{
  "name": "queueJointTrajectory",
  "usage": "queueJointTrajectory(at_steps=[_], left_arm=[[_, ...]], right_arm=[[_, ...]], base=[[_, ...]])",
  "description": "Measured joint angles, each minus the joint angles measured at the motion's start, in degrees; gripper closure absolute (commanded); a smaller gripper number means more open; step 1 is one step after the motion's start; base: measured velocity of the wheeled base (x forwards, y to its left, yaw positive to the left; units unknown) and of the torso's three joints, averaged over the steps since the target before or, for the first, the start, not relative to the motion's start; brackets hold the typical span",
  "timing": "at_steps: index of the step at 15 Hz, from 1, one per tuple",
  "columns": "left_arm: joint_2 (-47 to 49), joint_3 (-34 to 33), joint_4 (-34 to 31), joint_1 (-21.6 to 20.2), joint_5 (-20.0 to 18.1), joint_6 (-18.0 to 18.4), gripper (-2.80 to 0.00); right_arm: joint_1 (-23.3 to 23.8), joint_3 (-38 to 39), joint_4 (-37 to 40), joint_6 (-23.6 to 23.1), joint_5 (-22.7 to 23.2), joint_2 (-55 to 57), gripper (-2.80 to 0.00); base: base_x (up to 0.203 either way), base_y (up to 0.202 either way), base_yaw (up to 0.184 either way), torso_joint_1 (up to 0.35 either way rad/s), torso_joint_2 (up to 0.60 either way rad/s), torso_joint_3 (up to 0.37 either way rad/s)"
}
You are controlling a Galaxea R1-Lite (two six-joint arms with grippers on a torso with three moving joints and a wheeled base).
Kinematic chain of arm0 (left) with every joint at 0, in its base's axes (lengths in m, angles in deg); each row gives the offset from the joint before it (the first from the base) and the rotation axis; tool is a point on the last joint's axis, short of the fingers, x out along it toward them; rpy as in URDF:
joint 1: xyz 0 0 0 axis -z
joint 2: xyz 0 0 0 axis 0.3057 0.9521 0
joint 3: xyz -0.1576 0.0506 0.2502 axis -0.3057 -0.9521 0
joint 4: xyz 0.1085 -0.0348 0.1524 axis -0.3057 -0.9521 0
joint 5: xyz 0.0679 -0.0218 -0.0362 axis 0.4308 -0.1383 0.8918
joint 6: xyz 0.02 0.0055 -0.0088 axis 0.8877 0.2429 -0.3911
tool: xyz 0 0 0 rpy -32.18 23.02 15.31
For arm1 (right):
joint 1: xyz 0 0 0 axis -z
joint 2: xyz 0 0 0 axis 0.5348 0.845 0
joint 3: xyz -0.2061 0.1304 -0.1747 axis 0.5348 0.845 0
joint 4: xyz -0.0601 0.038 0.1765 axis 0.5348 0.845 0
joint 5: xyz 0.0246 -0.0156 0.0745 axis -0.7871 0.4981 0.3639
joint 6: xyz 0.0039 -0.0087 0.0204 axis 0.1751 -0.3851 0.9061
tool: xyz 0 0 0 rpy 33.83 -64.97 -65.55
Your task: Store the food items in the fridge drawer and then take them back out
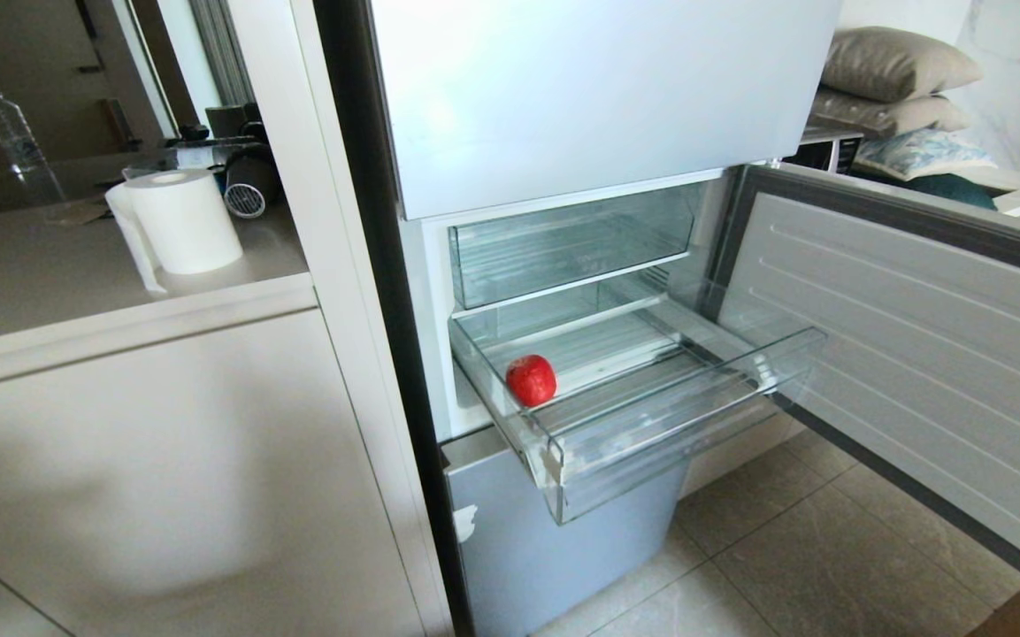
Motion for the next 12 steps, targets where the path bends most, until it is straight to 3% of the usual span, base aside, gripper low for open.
queueJointTrajectory(at_steps=[12], left_arm=[[0.00,0.00,0.00,-0.02,0.00,0.00,0.00]], right_arm=[[0.95,-17.16,-3.99,0.25,2.98,31.83,0.00]], base=[[0.000,0.000,0.000,0.000,0.00,0.000]])
